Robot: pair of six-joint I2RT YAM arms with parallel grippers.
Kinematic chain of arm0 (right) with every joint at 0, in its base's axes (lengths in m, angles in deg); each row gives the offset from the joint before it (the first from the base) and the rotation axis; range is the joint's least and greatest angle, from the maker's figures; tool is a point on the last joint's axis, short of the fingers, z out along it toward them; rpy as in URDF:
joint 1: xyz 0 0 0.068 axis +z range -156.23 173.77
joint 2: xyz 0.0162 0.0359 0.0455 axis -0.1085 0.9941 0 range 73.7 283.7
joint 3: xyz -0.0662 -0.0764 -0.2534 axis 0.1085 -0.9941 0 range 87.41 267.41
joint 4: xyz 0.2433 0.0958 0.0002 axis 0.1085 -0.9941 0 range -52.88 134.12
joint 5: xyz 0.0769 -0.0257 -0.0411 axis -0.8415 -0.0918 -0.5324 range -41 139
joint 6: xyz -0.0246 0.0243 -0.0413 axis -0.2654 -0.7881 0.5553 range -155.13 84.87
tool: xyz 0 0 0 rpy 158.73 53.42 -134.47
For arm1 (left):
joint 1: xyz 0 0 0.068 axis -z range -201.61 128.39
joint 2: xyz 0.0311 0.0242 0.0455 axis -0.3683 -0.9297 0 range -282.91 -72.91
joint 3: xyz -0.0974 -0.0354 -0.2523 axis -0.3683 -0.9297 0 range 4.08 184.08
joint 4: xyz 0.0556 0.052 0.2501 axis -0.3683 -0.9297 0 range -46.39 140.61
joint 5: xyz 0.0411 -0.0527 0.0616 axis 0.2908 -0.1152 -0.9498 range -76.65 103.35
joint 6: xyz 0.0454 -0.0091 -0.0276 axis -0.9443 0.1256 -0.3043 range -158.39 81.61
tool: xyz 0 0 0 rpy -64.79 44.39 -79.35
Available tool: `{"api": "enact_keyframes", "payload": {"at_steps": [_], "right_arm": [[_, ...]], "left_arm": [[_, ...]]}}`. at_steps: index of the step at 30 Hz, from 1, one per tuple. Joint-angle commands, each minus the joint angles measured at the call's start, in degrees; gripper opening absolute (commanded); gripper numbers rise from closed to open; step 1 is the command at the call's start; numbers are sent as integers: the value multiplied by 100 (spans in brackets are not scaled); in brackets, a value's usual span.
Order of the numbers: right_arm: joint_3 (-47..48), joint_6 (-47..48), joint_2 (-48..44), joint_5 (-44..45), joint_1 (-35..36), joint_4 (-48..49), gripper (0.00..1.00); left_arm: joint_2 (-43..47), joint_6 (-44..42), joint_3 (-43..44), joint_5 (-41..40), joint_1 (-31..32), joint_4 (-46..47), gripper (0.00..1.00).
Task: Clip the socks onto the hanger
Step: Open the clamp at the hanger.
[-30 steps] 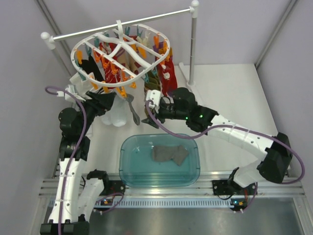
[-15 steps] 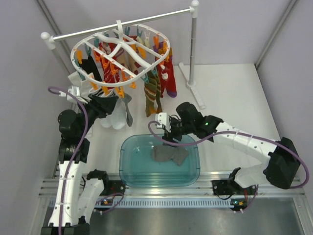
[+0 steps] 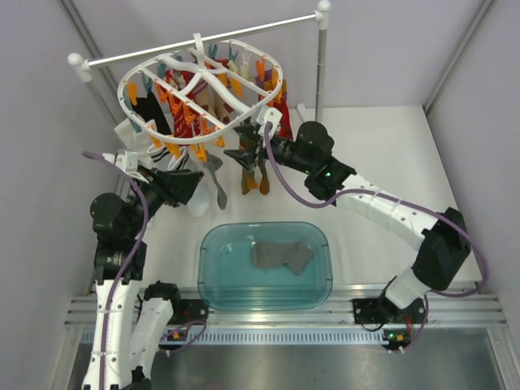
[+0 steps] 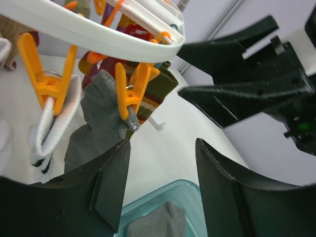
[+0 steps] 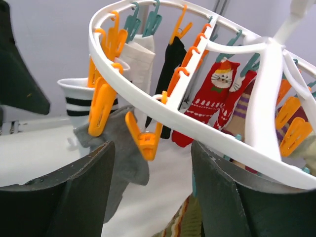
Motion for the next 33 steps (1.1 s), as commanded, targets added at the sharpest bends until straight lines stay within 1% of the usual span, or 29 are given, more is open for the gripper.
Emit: {"api": "enact_keyframes", "payload": {"at_steps": [1,3,9,13,14,17,19,20,23,28,29,33], "right_arm": [[494,-94,458,-23,-40,918,63],[652,-85,652,-102,-49,988,62],[846,-156,951,-349,-5,1076,61],[969,-129,1065,-357,92,1085,60],[995,-120,1100,-357,101,1050,60],[1013,-68,1144,-331,153,980,59],[1013,-41,1162,-331,188,927,58],[1039,2,1197,-331,206,901,58],[1092,81,1285,-322,276,839,57],[1391,82,1504,-278,347,778,57],[1443,64,1574,-261,347,778,57],[1654,29,1724,-252,373,769,56]], "left_arm": [[67,-230,114,665,-28,241,60],[32,-274,184,885,-28,242,59],[-144,-212,254,1141,-28,417,58],[-267,-265,272,844,-28,514,56],[-276,-291,246,485,-19,540,55],[-346,-335,184,-227,-19,839,52],[-477,-292,167,-248,-10,1207,49],[-531,-205,166,-187,-19,1313,45],[-689,-54,193,-63,42,1674,41],[-812,-54,263,-151,51,1780,39],[-830,-28,298,-194,217,1780,39],[-926,25,386,-326,288,1762,39]]}}
